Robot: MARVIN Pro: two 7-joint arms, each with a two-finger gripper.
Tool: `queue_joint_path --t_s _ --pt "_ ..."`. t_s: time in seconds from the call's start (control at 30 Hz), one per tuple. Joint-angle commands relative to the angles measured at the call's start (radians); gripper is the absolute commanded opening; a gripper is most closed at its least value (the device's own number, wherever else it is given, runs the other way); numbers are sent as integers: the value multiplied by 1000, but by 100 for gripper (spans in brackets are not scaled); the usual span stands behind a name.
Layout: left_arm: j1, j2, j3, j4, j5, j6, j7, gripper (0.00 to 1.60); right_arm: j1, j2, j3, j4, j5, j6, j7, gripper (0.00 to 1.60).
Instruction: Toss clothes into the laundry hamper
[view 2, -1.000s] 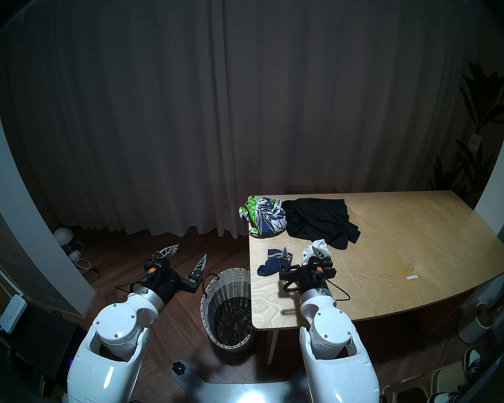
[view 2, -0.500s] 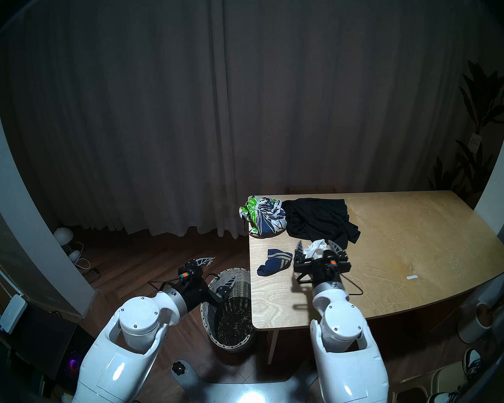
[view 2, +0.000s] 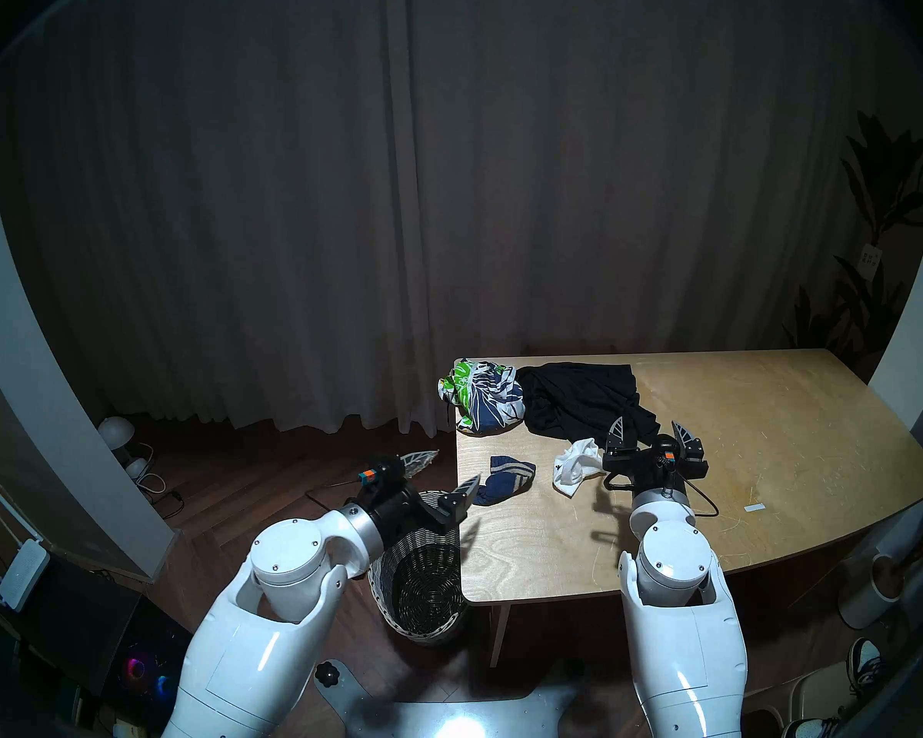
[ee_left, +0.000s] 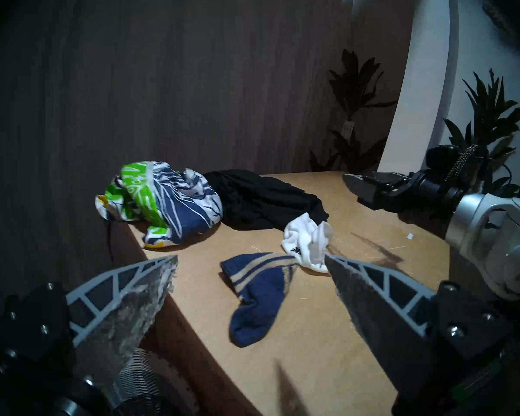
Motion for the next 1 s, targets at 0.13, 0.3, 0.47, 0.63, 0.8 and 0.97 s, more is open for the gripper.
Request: queue_joint_path --t_s 0.13,0.3,0.47,0.63,0.8,0.97 --pt "-110 -39 127 120 228 -156 170 160 32 -2 -10 -12 -2 -16 -9 160" --pt "-157 -56 161 175 264 -199 216 160 33 -1 -12 -11 -2 -19 -14 160" --pt "-180 -64 179 246 271 -216 247 160 34 0 -13 -10 -1 -22 -16 160" --pt "-221 -83 185 329 283 -229 246 160 34 1 -14 -9 0 -25 -18 160" --pt "-204 -69 195 327 270 -240 219 160 33 3 -15 -9 2 -26 -19 160" --pt "-187 -62 192 304 254 -249 199 0 33 5 -16 -9 4 -27 -20 160"
